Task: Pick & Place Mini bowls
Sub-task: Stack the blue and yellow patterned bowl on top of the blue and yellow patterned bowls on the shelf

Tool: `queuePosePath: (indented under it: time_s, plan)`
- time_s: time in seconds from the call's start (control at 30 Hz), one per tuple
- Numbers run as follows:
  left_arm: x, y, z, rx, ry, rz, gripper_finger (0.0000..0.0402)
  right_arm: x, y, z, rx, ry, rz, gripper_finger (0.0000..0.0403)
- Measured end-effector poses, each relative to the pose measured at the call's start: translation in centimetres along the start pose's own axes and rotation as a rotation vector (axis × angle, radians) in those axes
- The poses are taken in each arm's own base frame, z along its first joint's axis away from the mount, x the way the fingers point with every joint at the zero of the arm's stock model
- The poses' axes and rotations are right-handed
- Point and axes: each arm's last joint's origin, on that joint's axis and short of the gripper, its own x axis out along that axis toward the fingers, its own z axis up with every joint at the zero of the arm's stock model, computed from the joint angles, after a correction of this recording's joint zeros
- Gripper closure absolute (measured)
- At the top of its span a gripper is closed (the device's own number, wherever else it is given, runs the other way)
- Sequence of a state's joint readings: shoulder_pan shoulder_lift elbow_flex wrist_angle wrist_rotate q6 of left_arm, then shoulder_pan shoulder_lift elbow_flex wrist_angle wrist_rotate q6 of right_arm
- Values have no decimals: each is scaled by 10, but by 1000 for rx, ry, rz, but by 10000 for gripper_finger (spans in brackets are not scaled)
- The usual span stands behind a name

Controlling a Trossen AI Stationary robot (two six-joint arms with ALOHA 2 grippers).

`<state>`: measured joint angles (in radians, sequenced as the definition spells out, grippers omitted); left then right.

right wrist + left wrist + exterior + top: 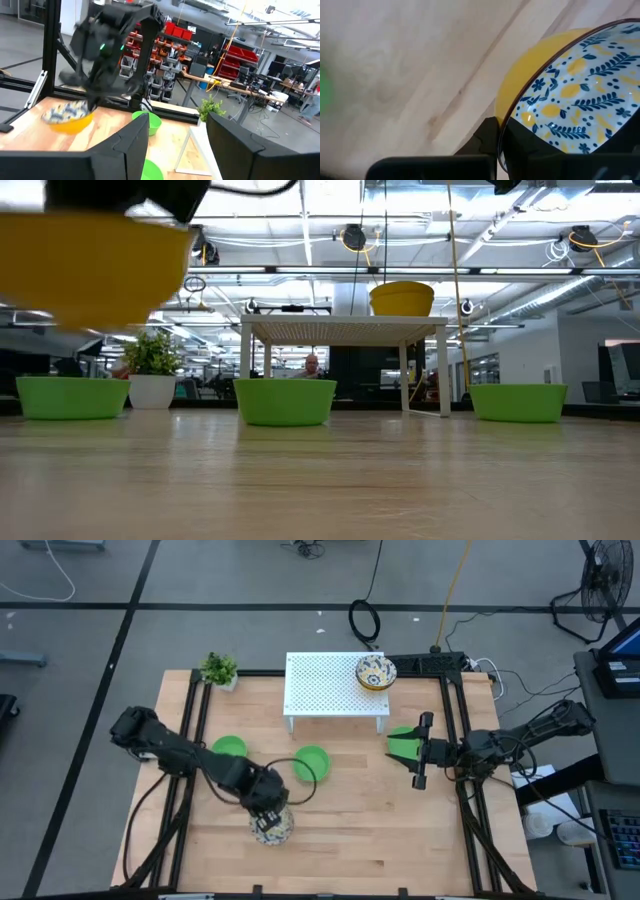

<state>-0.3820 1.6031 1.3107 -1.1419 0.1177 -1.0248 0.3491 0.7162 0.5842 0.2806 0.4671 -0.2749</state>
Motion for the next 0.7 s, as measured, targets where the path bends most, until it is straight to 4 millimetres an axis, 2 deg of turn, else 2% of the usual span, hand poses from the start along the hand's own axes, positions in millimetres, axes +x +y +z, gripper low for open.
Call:
queuePosePath:
  time_s: [0.17,0.37,0.47,0.6,0.7]
  plan:
    - [-49,-3,19,49,-112,-38,392,1,1,-1,-33,6,5,218]
    - [-99,5,44,84,-252,-110,392,10,11,-8,-158,18,128,218]
    - [-108,13,55,105,-265,-139,392,16,18,-14,-237,48,128,218]
    - [-109,26,65,131,-219,-158,392,25,28,-15,-342,42,76,218]
    - [-106,30,76,179,-195,-191,392,35,36,-4,-445,79,60,218]
